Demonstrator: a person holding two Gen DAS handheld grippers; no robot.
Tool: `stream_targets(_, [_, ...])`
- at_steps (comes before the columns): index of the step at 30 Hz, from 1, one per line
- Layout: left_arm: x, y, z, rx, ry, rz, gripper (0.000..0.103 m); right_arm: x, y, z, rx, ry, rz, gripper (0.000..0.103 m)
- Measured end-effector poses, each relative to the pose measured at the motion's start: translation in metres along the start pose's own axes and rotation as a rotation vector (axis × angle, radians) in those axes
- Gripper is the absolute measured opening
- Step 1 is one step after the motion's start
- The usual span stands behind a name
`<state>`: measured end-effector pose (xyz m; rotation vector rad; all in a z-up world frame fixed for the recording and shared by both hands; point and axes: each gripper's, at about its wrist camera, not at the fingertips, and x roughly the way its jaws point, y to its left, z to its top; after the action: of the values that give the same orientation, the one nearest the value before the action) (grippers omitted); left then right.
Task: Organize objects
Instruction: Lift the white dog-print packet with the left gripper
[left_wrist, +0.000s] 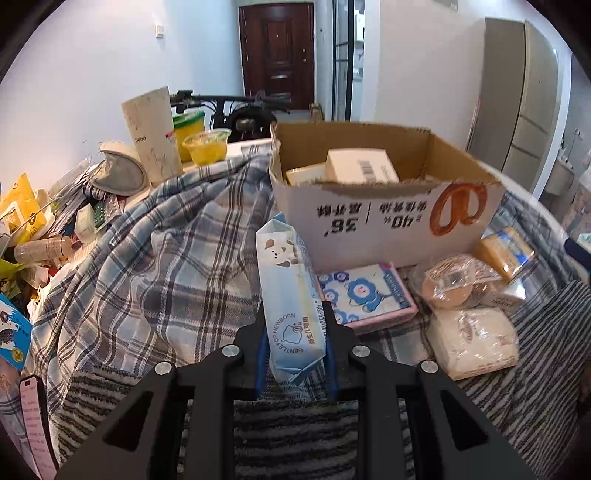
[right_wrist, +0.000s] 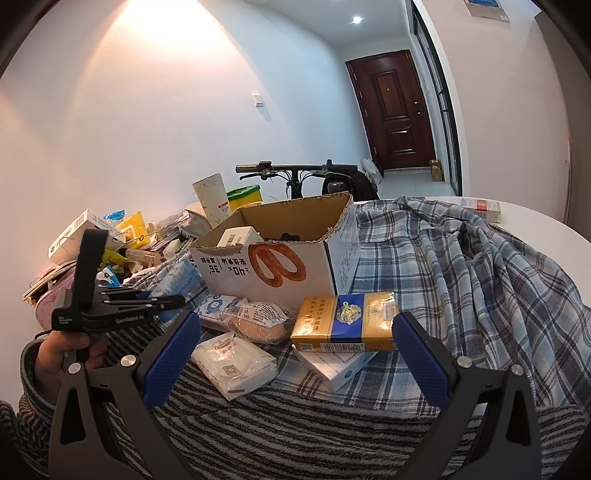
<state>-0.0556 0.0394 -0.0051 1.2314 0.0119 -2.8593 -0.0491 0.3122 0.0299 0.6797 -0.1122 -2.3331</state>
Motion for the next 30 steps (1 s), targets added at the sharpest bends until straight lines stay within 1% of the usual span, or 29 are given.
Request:
stream_targets(4, [-0.010, 0.000, 0.001, -0.004, -0.052, -0.019, 0.026, 0.001, -0.001, 0.000, 0.004, 0.006, 0.000, 0.103])
stream_targets(7, [-0.022, -0.002, 0.002, 0.005, -0.110, -0.009, 0.026, 0.003, -0.002, 0.001, 0.007, 0.014, 0.002, 0.103])
stream_targets(9, [-0.036, -0.004, 0.003, 0.020, -0.191, 0.017, 0.026, 0.004, -0.002, 0.000, 0.009, 0.020, 0.001, 0.103])
stream_targets(10, [-0.041, -0.006, 0.003, 0.025, -0.216, 0.019, 0.026, 0.005, -0.003, 0.000, 0.010, 0.022, 0.001, 0.103])
stream_targets(12, [-0.056, -0.008, 0.004, 0.033, -0.299, 0.018, 0.026, 0.005, -0.003, 0.000, 0.012, 0.024, 0.001, 0.103])
stream_targets(15, [-0.080, -0.008, 0.010, 0.012, -0.426, -0.013, 0.026, 0.006, -0.003, 0.000, 0.014, 0.026, 0.002, 0.103])
stream_targets(18, [-0.092, -0.008, 0.015, 0.009, -0.509, -0.034, 0.026, 0.007, -0.004, 0.000, 0.017, 0.033, 0.004, 0.103])
stream_targets(21, [-0.088, -0.014, 0.012, 0.035, -0.521, -0.038, 0.026, 0.009, -0.005, 0.000, 0.018, 0.040, 0.003, 0.103])
stream_targets(22, [-0.079, -0.015, 0.010, 0.039, -0.505, -0.047, 0.026, 0.009, -0.005, 0.000, 0.019, 0.043, 0.002, 0.103])
stream_targets(23, [-0.072, -0.017, 0.010, 0.039, -0.473, -0.046, 0.026, 0.010, -0.004, 0.000, 0.019, 0.048, 0.001, 0.103])
stream_targets(25, [-0.067, -0.019, 0.011, 0.042, -0.443, -0.021, 0.026, 0.012, -0.004, 0.000, 0.019, 0.059, -0.005, 0.103])
stream_targets(30, [-0.065, -0.013, 0.009, 0.011, -0.441, -0.066, 0.026, 0.024, -0.005, -0.001, 0.019, 0.114, -0.045, 0.103])
